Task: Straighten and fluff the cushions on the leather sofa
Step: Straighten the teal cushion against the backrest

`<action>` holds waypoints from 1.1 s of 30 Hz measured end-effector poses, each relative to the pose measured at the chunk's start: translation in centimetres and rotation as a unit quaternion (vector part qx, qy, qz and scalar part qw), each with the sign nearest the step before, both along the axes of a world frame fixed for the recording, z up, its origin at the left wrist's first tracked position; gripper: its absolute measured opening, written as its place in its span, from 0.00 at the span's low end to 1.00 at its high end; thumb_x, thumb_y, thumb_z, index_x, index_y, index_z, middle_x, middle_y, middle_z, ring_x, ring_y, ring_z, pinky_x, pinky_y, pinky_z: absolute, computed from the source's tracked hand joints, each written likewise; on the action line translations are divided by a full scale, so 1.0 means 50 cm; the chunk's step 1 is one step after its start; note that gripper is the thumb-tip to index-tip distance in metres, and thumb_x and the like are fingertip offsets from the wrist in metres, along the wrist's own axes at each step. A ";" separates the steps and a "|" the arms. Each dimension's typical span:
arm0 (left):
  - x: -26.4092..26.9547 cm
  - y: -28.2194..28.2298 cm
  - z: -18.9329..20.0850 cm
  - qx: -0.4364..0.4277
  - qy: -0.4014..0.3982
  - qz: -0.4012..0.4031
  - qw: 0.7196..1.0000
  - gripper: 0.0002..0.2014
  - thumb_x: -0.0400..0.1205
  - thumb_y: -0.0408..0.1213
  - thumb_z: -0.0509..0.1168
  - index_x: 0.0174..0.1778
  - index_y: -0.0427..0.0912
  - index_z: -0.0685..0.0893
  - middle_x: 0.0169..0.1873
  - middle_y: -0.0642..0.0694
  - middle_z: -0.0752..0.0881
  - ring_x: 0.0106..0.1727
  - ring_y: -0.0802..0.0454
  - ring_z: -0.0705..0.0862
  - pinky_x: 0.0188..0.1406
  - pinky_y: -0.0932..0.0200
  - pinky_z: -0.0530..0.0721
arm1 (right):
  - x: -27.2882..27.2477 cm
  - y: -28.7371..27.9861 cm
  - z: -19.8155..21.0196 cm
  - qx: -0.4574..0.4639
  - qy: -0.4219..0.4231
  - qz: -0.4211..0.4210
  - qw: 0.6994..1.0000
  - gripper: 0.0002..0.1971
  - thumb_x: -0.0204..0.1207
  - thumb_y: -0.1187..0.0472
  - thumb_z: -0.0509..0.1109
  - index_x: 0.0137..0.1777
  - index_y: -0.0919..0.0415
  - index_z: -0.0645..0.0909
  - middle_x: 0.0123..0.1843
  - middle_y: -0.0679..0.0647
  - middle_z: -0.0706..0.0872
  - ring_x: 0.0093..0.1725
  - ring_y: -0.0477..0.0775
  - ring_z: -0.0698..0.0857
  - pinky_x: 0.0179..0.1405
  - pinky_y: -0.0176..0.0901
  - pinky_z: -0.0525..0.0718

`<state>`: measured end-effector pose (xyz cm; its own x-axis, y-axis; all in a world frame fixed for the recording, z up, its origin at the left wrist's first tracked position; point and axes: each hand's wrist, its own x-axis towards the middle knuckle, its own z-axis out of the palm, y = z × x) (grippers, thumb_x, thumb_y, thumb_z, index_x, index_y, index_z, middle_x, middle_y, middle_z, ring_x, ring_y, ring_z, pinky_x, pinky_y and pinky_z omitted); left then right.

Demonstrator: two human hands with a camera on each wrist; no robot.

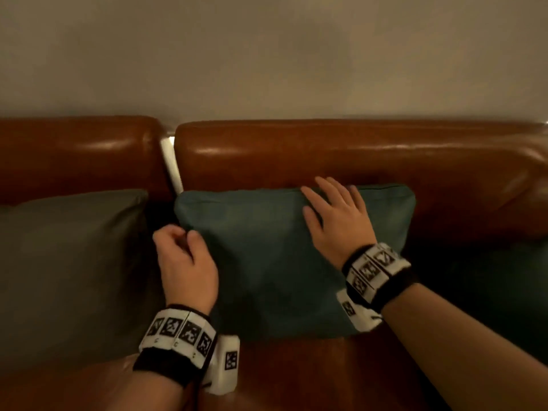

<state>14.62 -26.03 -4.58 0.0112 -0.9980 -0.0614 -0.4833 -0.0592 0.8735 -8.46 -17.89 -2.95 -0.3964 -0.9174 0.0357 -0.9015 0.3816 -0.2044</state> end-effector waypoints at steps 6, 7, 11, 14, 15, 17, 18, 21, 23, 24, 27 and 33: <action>-0.305 0.058 0.123 -0.188 -0.139 -0.362 0.902 0.17 0.85 0.47 0.55 0.68 0.48 0.75 0.65 0.50 0.77 0.69 0.51 0.73 0.70 0.51 0.72 | -0.151 0.199 -0.098 -0.027 -0.186 -0.273 0.943 0.32 0.84 0.36 0.41 0.85 0.38 0.36 0.88 0.44 0.38 0.87 0.51 0.38 0.85 0.60 0.41; -0.354 0.075 0.117 -0.183 -0.171 -0.407 0.878 0.20 0.85 0.49 0.55 0.72 0.48 0.73 0.71 0.49 0.75 0.74 0.51 0.71 0.75 0.50 0.69 | -0.162 0.212 -0.100 -0.071 -0.290 -0.313 0.901 0.30 0.85 0.38 0.43 0.85 0.37 0.37 0.89 0.45 0.42 0.87 0.53 0.46 0.85 0.59 0.47; -0.523 0.129 0.070 -0.115 -0.271 -0.494 0.818 0.31 0.86 0.59 0.49 0.84 0.48 0.58 0.83 0.48 0.62 0.84 0.47 0.59 0.83 0.47 0.58 | -0.165 0.210 -0.090 -0.160 -0.475 -0.289 0.816 0.26 0.88 0.43 0.45 0.85 0.37 0.46 0.87 0.44 0.57 0.83 0.48 0.62 0.79 0.40 0.58; -0.594 0.146 0.036 -0.117 -0.384 -0.509 0.762 0.32 0.86 0.61 0.47 0.84 0.50 0.58 0.80 0.47 0.68 0.80 0.44 0.67 0.78 0.39 0.63 | -0.159 0.202 -0.108 -0.207 -0.486 -0.269 0.805 0.28 0.88 0.44 0.44 0.86 0.45 0.48 0.86 0.43 0.58 0.83 0.43 0.60 0.80 0.38 0.57; -0.601 0.146 0.031 -0.133 -0.409 -0.505 0.748 0.29 0.86 0.59 0.48 0.81 0.51 0.63 0.76 0.47 0.73 0.76 0.43 0.71 0.73 0.38 0.66 | -0.154 0.207 -0.126 -0.202 -0.499 -0.272 0.798 0.27 0.88 0.44 0.43 0.86 0.42 0.46 0.84 0.39 0.58 0.81 0.39 0.59 0.79 0.37 0.56; -0.602 0.141 0.033 -0.156 -0.412 -0.494 0.750 0.22 0.87 0.55 0.50 0.75 0.53 0.71 0.68 0.47 0.81 0.68 0.43 0.78 0.65 0.39 0.71 | -0.129 0.229 -0.159 -0.170 -0.500 -0.271 0.805 0.26 0.89 0.45 0.44 0.86 0.40 0.45 0.79 0.34 0.57 0.77 0.34 0.57 0.77 0.35 0.53; -0.599 0.138 0.035 -0.164 -0.401 -0.488 0.758 0.20 0.88 0.55 0.51 0.72 0.54 0.74 0.64 0.47 0.83 0.64 0.43 0.81 0.61 0.41 0.72 | -0.116 0.244 -0.184 -0.165 -0.494 -0.272 0.809 0.26 0.89 0.46 0.44 0.86 0.42 0.47 0.80 0.35 0.57 0.78 0.35 0.57 0.79 0.36 0.52; -0.592 0.130 0.046 -0.159 -0.370 -0.466 0.788 0.19 0.87 0.56 0.53 0.71 0.57 0.77 0.61 0.48 0.85 0.61 0.42 0.83 0.58 0.43 0.75 | -0.098 0.289 -0.252 -0.117 -0.540 -0.330 0.765 0.25 0.89 0.45 0.42 0.85 0.46 0.54 0.87 0.47 0.59 0.84 0.44 0.58 0.84 0.42 0.51; -0.584 0.128 0.050 -0.144 -0.358 -0.458 0.801 0.21 0.86 0.58 0.54 0.73 0.59 0.76 0.61 0.48 0.85 0.62 0.41 0.83 0.59 0.43 0.76 | -0.111 0.313 -0.272 -0.039 -0.589 -0.400 0.702 0.28 0.88 0.42 0.41 0.84 0.49 0.62 0.85 0.52 0.65 0.83 0.52 0.64 0.80 0.40 0.56; -0.580 0.127 0.051 -0.139 -0.352 -0.457 0.805 0.22 0.86 0.58 0.53 0.74 0.58 0.75 0.61 0.48 0.85 0.61 0.41 0.83 0.59 0.43 0.76 | -0.121 0.316 -0.273 -0.027 -0.584 -0.416 0.697 0.28 0.89 0.42 0.41 0.83 0.51 0.66 0.83 0.53 0.68 0.82 0.54 0.66 0.77 0.39 0.58; -0.573 0.122 0.049 -0.140 -0.342 -0.451 0.812 0.23 0.86 0.59 0.53 0.76 0.58 0.74 0.61 0.48 0.85 0.62 0.41 0.82 0.61 0.43 0.77 | -0.126 0.281 -0.252 -0.152 -0.540 -0.360 0.745 0.25 0.89 0.44 0.41 0.83 0.46 0.64 0.80 0.40 0.68 0.78 0.40 0.66 0.75 0.32 0.56; -0.575 0.114 0.046 -0.122 -0.325 -0.438 0.829 0.25 0.86 0.58 0.53 0.78 0.57 0.73 0.68 0.51 0.82 0.68 0.44 0.80 0.66 0.42 0.75 | -0.057 0.351 -0.368 -0.078 -0.548 -0.394 0.733 0.24 0.87 0.41 0.44 0.82 0.40 0.62 0.82 0.45 0.67 0.82 0.49 0.64 0.81 0.45 0.59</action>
